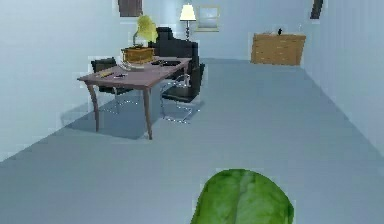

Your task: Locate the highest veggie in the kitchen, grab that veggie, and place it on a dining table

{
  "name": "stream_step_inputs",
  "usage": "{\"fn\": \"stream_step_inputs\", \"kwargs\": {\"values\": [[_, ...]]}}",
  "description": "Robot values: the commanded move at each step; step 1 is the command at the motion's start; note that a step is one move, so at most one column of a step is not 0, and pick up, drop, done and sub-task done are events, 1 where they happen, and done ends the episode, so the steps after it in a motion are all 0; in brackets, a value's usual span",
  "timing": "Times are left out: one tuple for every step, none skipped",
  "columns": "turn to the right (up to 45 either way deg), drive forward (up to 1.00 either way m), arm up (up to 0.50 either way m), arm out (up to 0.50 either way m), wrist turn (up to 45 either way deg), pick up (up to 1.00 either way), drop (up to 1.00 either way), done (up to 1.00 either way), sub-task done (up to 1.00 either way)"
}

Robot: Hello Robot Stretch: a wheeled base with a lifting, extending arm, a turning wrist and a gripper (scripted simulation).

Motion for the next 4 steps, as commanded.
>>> {"fn": "stream_step_inputs", "kwargs": {"values": [[0.0, 1.0, 0.0, 0.0, 0.0, 0.0, 0.0, 0.0, 0.0], [0.0, 1.0, 0.0, 0.0, 0.0, 0.0, 0.0, 0.0, 0.0], [18.0, 0.0, 0.0, 0.0, 0.0, 0.0, 0.0, 0.0, 0.0], [0.0, 0.1, 0.0, 0.0, 0.0, 0.0, 0.0, 0.0, 0.0]]}}
